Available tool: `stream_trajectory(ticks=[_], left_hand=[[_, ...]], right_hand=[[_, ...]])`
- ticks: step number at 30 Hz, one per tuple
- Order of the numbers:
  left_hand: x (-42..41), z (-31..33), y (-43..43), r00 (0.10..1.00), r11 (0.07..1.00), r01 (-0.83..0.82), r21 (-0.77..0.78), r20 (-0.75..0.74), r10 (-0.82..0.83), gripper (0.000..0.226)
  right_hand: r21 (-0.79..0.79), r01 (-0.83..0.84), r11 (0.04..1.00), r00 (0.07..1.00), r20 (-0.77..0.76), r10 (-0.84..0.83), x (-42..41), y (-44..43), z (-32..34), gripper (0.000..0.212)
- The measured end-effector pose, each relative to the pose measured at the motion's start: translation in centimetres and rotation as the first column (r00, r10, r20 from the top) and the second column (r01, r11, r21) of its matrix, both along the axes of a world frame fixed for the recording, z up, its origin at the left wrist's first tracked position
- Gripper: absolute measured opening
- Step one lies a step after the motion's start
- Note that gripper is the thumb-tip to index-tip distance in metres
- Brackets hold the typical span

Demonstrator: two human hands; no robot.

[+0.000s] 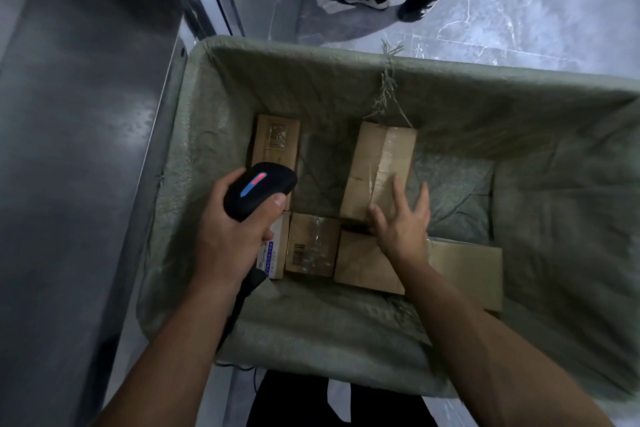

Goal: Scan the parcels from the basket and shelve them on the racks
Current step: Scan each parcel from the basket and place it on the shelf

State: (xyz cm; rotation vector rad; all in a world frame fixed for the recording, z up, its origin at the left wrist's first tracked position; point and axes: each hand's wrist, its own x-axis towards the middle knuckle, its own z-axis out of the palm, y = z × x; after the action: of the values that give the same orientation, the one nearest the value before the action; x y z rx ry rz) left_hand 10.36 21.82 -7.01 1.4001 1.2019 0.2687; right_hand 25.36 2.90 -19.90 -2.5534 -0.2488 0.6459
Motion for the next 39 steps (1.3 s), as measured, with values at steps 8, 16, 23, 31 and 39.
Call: stream_trajectory(ticks=[8, 16, 23, 31, 39], left_hand=[[-0.3, 0.3, -0.2, 1.0, 1.0, 0.004, 0.003, 0.027, -0.004, 0.049], [-0.9, 0.7, -0.8, 0.998, 0.999, 0.046, -0.003, 0.043, -0.046, 0.053], [-1.3, 0.9, -1.3, 0.995, 0.999, 0.05, -0.022, 0.082, -0.048, 0.054], [-1.4, 1.3, -1.8, 0.992, 0.993, 0.112, 0.029, 0.06, -0.113, 0.049], [-1.5, 2.6, -3.5, 0.991, 0.994, 0.089, 0.058, 0.095, -0.094, 0.052]], right_hand=[[-0.24, 0.153, 0.959, 0.984, -0.051, -0.169, 1.4, 1.1, 0.9, 0.118], [-0.262, 0.238, 0.935, 0.949, -0.144, -0.281, 2.5, 1.2, 1.4, 0.11], [-0.196, 0.292, 0.936, 0.911, -0.24, -0.335, 3.7, 1.1, 1.1, 0.11], [-0.111, 0.443, 0.889, 0.841, -0.291, -0.456, 4.3, 0.4, 0.3, 0.111], [0.088, 0.393, 0.915, 0.859, -0.389, -0.332, 2.7, -1.9, 2.8, 0.121]])
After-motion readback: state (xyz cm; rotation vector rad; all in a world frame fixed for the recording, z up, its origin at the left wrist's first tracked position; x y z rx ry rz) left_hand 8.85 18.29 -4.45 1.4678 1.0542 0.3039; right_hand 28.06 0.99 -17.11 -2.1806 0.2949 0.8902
